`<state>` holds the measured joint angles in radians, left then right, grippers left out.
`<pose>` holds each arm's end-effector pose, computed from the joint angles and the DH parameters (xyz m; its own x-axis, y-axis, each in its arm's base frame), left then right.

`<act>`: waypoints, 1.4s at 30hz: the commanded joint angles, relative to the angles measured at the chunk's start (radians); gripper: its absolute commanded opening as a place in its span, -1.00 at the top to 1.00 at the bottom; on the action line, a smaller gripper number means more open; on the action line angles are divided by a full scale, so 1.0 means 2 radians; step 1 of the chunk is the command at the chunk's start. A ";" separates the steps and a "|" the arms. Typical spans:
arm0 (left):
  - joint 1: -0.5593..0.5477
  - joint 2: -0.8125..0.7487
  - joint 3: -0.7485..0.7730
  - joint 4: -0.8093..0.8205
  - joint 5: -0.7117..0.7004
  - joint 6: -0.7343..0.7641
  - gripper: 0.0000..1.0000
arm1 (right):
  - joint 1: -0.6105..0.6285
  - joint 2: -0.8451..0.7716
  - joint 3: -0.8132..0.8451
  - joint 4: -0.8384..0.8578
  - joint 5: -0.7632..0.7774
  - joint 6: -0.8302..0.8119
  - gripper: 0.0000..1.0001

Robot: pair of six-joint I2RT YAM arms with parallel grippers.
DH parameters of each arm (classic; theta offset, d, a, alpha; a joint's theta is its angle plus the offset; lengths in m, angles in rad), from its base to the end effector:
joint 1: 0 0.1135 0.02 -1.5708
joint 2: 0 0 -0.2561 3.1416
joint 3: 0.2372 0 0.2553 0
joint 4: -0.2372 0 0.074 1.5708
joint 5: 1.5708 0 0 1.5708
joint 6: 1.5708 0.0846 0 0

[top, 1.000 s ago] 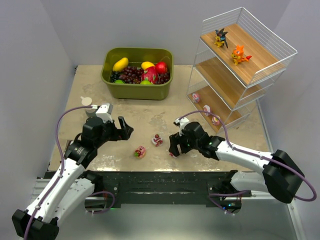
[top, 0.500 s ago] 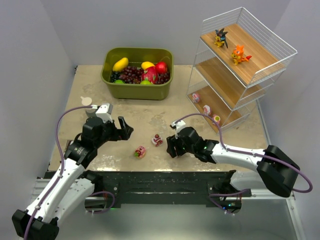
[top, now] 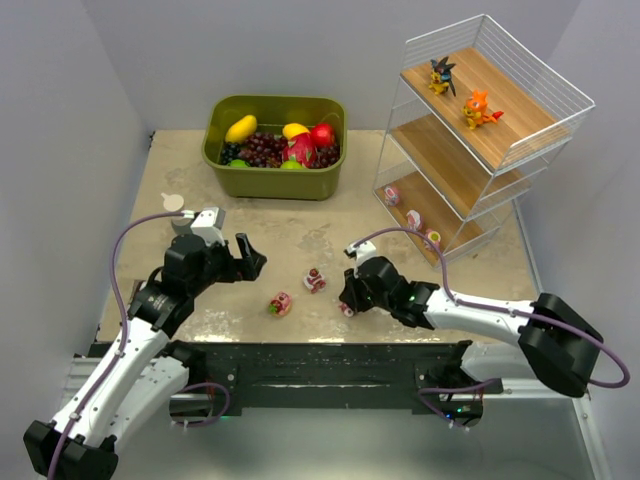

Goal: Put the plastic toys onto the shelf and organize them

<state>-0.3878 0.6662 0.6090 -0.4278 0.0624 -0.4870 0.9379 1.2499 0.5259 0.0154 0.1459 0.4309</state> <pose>0.1924 -0.0843 0.2436 -0.5819 -0.2668 -0.7682 0.1767 0.8806 -0.4397 0.1783 0.2222 0.1345 -0.6557 -0.1951 -0.7294 -0.5047 0.8318 0.2312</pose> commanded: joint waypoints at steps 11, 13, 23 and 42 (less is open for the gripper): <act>-0.002 -0.013 -0.001 0.018 0.017 0.002 -0.99 | 0.004 -0.045 0.089 -0.104 0.073 0.046 1.00; -0.004 -0.018 -0.008 0.041 0.049 0.012 -0.99 | 0.005 -0.035 0.105 -0.126 0.081 0.068 1.00; -0.173 -0.007 -0.086 0.228 -0.001 -0.036 -0.87 | 0.004 0.017 0.141 -0.171 0.129 0.127 1.00; -0.388 0.106 -0.140 0.403 -0.264 -0.027 -0.99 | 0.004 0.062 0.102 -0.162 0.189 0.225 -0.07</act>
<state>-1.1381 0.8463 0.3431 0.2413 -0.3500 -0.5468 0.9421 1.4033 0.7414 -0.3206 0.4637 0.8463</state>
